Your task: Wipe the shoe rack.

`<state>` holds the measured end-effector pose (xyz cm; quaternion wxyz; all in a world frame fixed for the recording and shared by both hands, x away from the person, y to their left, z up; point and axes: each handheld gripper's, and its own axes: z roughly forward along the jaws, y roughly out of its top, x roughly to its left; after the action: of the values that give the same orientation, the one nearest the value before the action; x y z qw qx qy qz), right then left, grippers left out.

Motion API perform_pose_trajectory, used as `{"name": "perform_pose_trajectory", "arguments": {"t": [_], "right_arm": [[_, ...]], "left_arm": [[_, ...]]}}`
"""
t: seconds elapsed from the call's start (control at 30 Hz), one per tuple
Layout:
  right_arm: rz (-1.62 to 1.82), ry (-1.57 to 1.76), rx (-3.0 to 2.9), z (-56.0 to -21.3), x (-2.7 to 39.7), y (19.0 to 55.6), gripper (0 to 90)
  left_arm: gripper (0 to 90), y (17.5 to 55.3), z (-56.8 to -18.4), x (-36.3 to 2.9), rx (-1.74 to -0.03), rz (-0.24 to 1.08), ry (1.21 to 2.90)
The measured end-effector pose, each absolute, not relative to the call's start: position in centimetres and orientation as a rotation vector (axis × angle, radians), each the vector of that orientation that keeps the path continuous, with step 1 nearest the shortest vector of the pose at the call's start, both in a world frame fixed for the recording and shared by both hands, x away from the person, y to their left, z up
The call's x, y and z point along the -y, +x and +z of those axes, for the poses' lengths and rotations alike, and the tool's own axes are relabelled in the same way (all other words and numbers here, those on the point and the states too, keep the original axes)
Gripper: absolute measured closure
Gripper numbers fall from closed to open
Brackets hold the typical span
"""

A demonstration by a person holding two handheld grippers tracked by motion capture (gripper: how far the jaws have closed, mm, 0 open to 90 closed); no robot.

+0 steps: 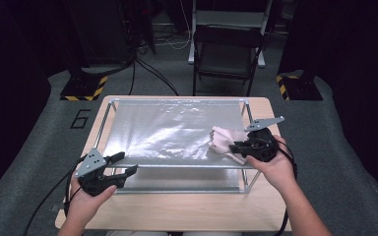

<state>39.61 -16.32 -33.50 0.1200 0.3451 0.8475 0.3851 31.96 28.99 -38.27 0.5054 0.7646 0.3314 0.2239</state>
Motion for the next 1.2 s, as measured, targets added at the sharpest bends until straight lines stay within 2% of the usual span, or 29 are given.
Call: {"name": "perform_pose_trajectory", "arguments": {"t": [0.13,0.4,0.7,0.8,1.07,1.2], "right_arm": [[1.134,1.018,-2.467,-33.7,16.1,39.6,80.8],[1.174,0.922,-2.525,-33.9,12.7,39.8,80.1],[1.171,1.038,-2.458,-33.8,17.1,39.7,80.3],[1.168,1.058,-2.449,-33.7,17.2,39.6,80.4],[1.209,0.951,-2.502,-34.2,13.1,39.7,79.4],[1.210,0.935,-2.501,-34.1,13.1,39.6,79.7]], "left_arm": [[35.7,32.0,-38.3,-29.0,-0.801,0.540,1.843],[35.8,32.0,-38.3,-29.1,-0.800,0.538,1.840],[35.7,32.0,-38.3,-29.0,-0.808,0.536,1.835],[35.7,32.0,-38.2,-28.9,-0.810,0.537,1.838],[35.8,32.1,-38.3,-29.0,-0.805,0.536,1.838],[35.8,32.1,-38.2,-29.0,-0.803,0.536,1.841]]}}
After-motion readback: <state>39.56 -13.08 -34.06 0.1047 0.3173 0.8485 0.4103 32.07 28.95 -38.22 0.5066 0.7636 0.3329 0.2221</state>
